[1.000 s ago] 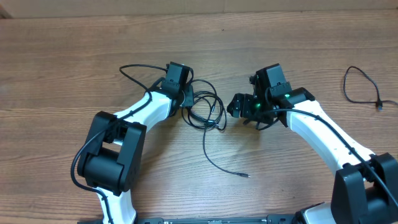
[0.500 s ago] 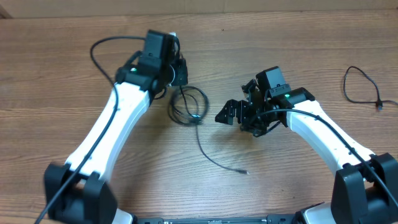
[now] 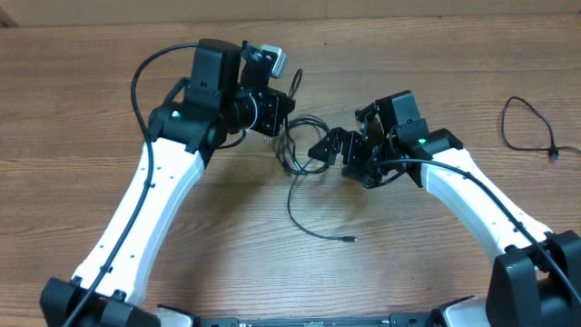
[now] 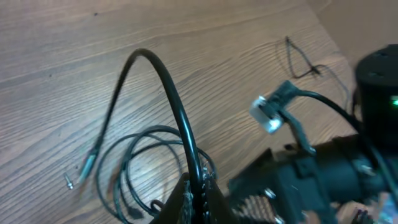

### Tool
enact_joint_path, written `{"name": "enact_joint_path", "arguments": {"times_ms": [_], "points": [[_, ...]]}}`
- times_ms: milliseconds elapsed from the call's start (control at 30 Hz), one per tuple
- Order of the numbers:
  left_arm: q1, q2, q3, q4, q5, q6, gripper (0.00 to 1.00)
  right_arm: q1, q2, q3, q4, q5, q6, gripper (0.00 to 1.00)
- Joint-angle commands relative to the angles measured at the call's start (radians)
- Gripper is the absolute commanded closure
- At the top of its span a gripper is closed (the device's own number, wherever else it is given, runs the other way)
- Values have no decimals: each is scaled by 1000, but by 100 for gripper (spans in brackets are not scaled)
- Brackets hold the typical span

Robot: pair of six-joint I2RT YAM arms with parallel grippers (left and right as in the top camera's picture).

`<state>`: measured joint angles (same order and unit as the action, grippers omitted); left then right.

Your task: Untangle cables

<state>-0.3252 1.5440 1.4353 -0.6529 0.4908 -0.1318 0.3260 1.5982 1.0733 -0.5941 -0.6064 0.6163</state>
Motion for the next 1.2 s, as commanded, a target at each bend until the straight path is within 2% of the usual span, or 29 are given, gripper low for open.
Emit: {"name": "enact_joint_path", "arguments": {"times_ms": [0, 167, 300, 400, 600, 867, 1167], "points": [[14, -74, 32, 2, 42, -56, 96, 18, -29, 8, 25, 78, 118, 0], [18, -142, 65, 3, 65, -122, 96, 46, -27, 8, 42, 257, 274, 0], [18, -198, 108, 8, 154, -139, 96, 80, -21, 8, 44, 453, 348, 0], [18, -234, 140, 7, 209, -169, 96, 96, -13, 8, 64, 506, 357, 0], [47, -308, 179, 18, 206, -198, 96, 93, -2, 8, 10, 650, 356, 0], [301, -389, 270, 24, 198, -198, 96, -13, 2, 8, -173, 944, 348, 0], [536, -404, 282, -7, 198, -216, 96, -269, 2, 8, -171, 976, 295, 0]]}}
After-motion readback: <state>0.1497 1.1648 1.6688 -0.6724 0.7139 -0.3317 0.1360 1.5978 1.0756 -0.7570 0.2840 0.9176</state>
